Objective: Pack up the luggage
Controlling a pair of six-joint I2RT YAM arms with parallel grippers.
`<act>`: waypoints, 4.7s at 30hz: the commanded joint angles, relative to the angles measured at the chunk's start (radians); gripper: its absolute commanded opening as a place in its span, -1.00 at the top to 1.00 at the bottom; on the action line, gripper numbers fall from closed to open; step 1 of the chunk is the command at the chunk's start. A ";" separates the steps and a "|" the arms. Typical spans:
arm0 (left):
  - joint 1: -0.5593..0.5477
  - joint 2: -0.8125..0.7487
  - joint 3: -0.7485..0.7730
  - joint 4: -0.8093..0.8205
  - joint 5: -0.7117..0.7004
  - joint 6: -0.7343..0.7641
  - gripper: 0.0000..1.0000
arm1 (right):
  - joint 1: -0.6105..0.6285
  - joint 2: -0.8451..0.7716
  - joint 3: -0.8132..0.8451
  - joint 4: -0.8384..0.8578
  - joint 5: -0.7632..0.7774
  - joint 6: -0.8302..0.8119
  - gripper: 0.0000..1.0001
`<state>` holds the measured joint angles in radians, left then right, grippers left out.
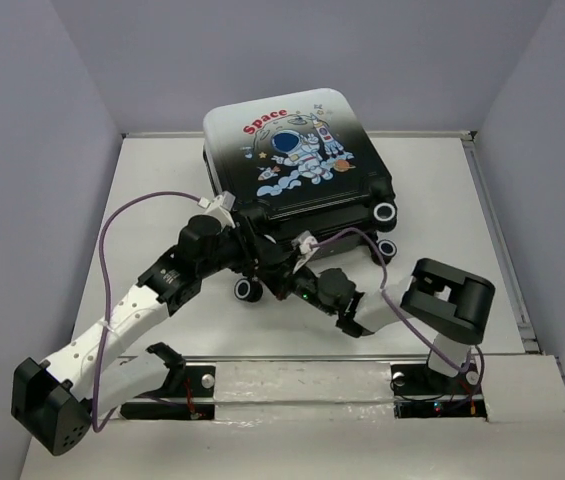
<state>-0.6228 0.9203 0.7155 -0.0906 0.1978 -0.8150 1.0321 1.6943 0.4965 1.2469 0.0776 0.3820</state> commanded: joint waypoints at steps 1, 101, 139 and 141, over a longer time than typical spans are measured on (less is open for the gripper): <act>-0.023 -0.015 0.196 0.509 0.146 0.080 0.88 | 0.209 0.134 0.190 0.092 -0.162 0.009 0.86; -0.169 -0.198 -0.432 0.475 -0.392 0.086 -0.21 | 0.008 -0.374 0.148 -0.283 0.372 -0.069 0.86; -0.315 0.204 -0.200 0.626 -1.003 0.217 0.89 | 0.008 -0.400 0.082 -0.274 0.225 0.003 0.86; -0.311 0.203 -0.206 0.623 -0.992 0.220 0.89 | 0.008 -0.415 0.068 -0.276 0.235 0.001 0.86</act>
<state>-0.9646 1.1469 0.4385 0.4011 -0.6056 -0.6201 1.0386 1.3651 0.5835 0.8440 0.3027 0.3584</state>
